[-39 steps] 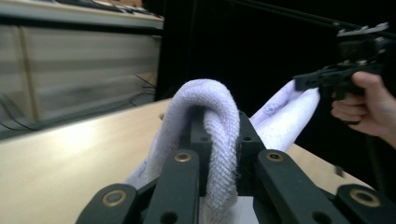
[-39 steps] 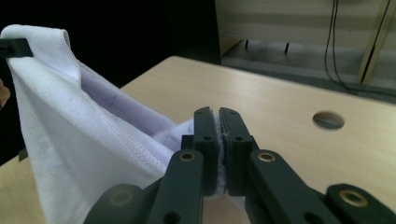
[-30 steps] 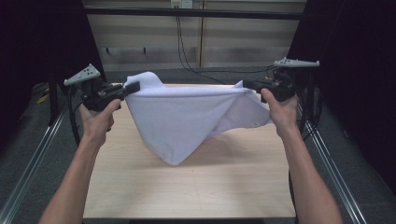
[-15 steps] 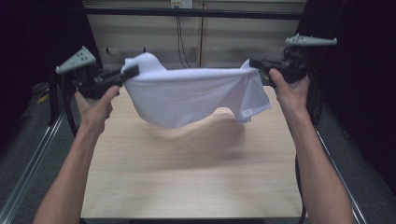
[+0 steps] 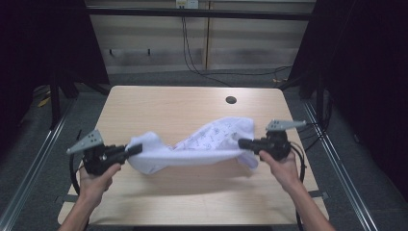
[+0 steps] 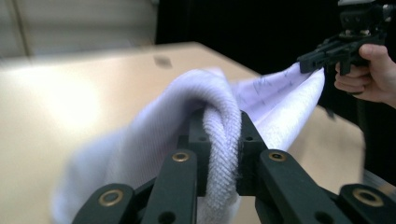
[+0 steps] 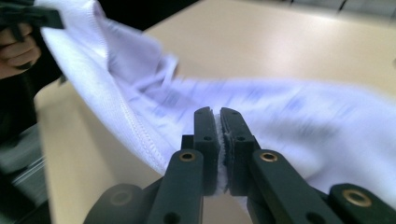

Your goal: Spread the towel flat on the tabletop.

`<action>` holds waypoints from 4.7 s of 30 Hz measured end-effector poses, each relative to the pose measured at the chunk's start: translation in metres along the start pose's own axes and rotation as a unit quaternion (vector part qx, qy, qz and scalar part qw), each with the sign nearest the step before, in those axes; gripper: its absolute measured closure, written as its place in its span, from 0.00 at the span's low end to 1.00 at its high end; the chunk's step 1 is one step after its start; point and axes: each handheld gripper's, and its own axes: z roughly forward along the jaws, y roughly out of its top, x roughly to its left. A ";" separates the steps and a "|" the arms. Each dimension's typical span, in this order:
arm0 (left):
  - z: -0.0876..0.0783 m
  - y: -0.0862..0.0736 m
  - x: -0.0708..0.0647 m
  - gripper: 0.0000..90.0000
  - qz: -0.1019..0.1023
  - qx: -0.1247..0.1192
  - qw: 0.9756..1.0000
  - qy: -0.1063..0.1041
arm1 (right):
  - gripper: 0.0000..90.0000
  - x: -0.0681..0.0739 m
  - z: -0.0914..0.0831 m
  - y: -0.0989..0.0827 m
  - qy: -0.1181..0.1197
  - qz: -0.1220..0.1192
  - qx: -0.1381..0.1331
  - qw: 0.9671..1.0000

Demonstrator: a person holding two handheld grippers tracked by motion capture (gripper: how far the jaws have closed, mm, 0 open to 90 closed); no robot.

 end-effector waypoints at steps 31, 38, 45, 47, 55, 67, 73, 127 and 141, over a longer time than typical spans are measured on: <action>0.037 -0.056 0.040 0.91 -0.057 0.119 0.991 0.003 | 0.93 -0.007 0.044 -0.092 -0.096 0.017 0.138 0.986; 0.057 -0.057 0.001 0.94 -0.032 0.140 0.988 -0.061 | 0.95 -0.069 0.030 -0.086 -0.153 0.056 0.114 0.980; 0.069 -0.053 -0.034 0.80 -0.016 0.142 0.983 -0.116 | 0.82 -0.111 0.023 -0.079 -0.190 0.089 0.087 0.974; 0.061 -0.050 -0.032 0.74 -0.024 0.120 0.986 -0.115 | 0.66 -0.100 0.014 -0.074 -0.185 0.083 0.065 0.977; 0.013 -0.047 0.019 0.73 -0.055 0.054 0.997 0.027 | 0.64 -0.043 0.007 -0.058 -0.101 0.044 0.027 0.994; 0.036 -0.054 0.042 0.95 -0.071 0.114 0.991 -0.001 | 0.57 0.059 0.107 -0.031 0.076 -0.031 0.069 0.994; 0.044 -0.040 0.019 0.98 -0.070 0.093 0.992 -0.050 | 0.56 0.097 0.144 -0.021 0.132 -0.063 0.075 0.986; 0.110 -0.065 -0.022 0.95 -0.009 0.235 0.967 -0.099 | 0.52 0.073 0.103 -0.062 0.069 -0.082 0.106 0.989; 0.099 -0.067 -0.024 0.96 0.007 0.238 0.966 -0.095 | 0.97 0.032 0.058 -0.054 0.023 0.001 0.035 0.999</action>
